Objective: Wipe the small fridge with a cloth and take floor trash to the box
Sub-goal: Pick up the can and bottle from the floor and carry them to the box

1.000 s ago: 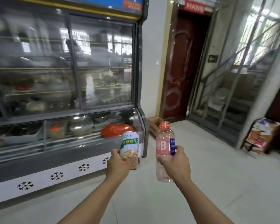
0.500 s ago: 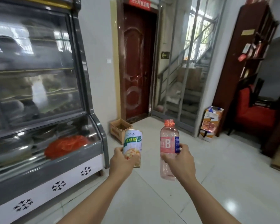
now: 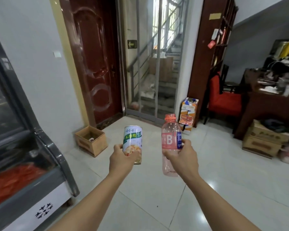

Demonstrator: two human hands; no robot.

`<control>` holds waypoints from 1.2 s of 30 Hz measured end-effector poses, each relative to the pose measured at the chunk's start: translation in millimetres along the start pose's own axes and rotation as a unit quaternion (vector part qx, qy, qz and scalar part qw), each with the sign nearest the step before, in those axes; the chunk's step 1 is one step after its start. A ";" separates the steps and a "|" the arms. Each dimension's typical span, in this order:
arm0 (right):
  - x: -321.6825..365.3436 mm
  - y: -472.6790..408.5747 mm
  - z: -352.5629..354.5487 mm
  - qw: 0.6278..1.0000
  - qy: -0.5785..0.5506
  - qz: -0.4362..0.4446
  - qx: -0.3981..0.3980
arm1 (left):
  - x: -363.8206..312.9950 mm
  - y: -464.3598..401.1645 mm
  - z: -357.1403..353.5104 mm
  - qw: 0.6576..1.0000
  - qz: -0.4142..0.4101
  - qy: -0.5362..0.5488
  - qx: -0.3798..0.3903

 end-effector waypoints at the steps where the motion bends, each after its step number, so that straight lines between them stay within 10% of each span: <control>1: -3.6 -15.7 -1.7 1.000 -0.001 -0.002 -0.002 | -3.4 -11.1 -12.9 1.000 -0.001 0.001 0.004; 36: -45.4 -708.0 -104.9 0.997 0.001 0.051 0.056 | -162.5 -506.4 -440.8 0.997 0.045 0.008 -0.058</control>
Point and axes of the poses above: each hand's wrist, its own y-axis away from the middle knuckle, its own z-axis out of the back of the hand, x = y × z, the point moved 3 cm from there along -y, towards the middle knuckle, and after that the axes turned 3 degrees about -x, right-handed, at the moved point
